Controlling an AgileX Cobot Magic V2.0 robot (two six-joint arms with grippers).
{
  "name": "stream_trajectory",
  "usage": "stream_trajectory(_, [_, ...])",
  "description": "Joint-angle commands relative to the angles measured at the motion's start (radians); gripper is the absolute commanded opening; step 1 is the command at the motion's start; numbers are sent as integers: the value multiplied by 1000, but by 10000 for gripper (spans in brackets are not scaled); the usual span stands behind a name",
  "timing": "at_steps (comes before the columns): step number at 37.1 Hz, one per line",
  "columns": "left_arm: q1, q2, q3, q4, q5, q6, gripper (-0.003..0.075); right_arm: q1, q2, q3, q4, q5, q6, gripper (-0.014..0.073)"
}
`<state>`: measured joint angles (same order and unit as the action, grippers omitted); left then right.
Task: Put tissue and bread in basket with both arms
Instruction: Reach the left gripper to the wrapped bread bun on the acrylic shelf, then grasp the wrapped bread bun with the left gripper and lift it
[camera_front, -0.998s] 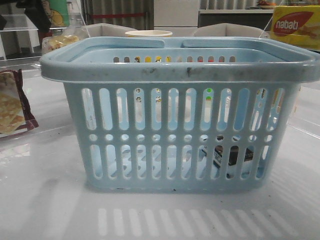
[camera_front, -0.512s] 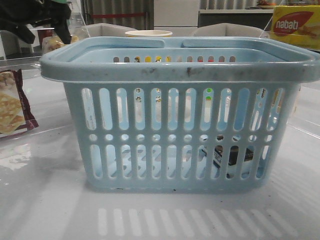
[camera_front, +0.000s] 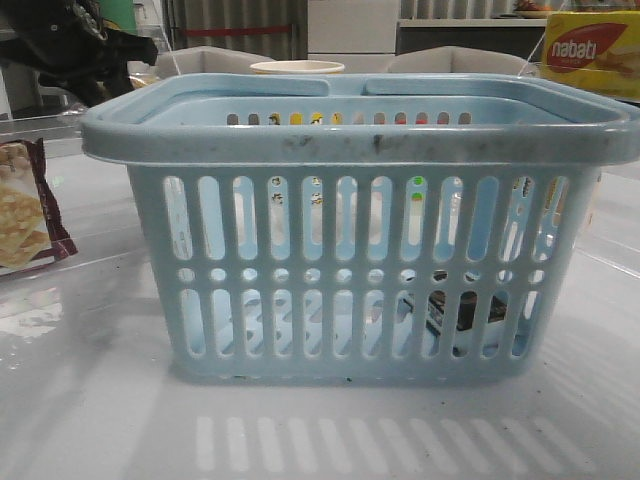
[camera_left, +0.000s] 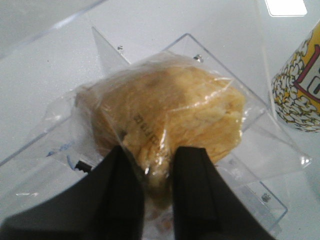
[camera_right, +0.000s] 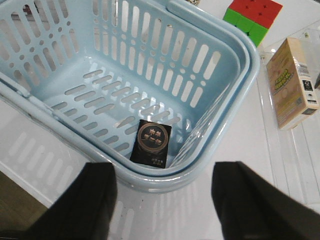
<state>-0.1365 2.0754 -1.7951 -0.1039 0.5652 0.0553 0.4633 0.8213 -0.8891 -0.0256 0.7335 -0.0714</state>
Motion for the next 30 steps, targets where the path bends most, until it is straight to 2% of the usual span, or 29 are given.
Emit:
stream_trajectory(1, [3, -75, -37, 5, -66, -4, 88, -1, -4, -25, -10, -65, -7, 522])
stream_trajectory(8, [1, -150, -38, -21, -43, -4, 91, -1, -4, -25, -10, -65, -7, 522])
stream_trajectory(12, [-5, -236, -39, -44, 18, -4, 91, -1, -4, -25, -10, -65, -7, 522])
stream_trajectory(16, [-43, -335, -39, -45, 126, 98, 91, -1, -4, -25, -10, -65, -7, 522])
stream_trajectory(21, [-152, -450, -10, -139, 235, 236, 91, -1, -4, -25, -10, -65, -7, 522])
stream_trajectory(25, [-265, -513, 75, -213, 205, 341, 91, -1, -4, -25, -10, -65, -7, 522])
stream_trajectory(30, [-382, -532, 169, -218, 172, 343, 91, -1, -4, -25, -10, -65, -7, 522])
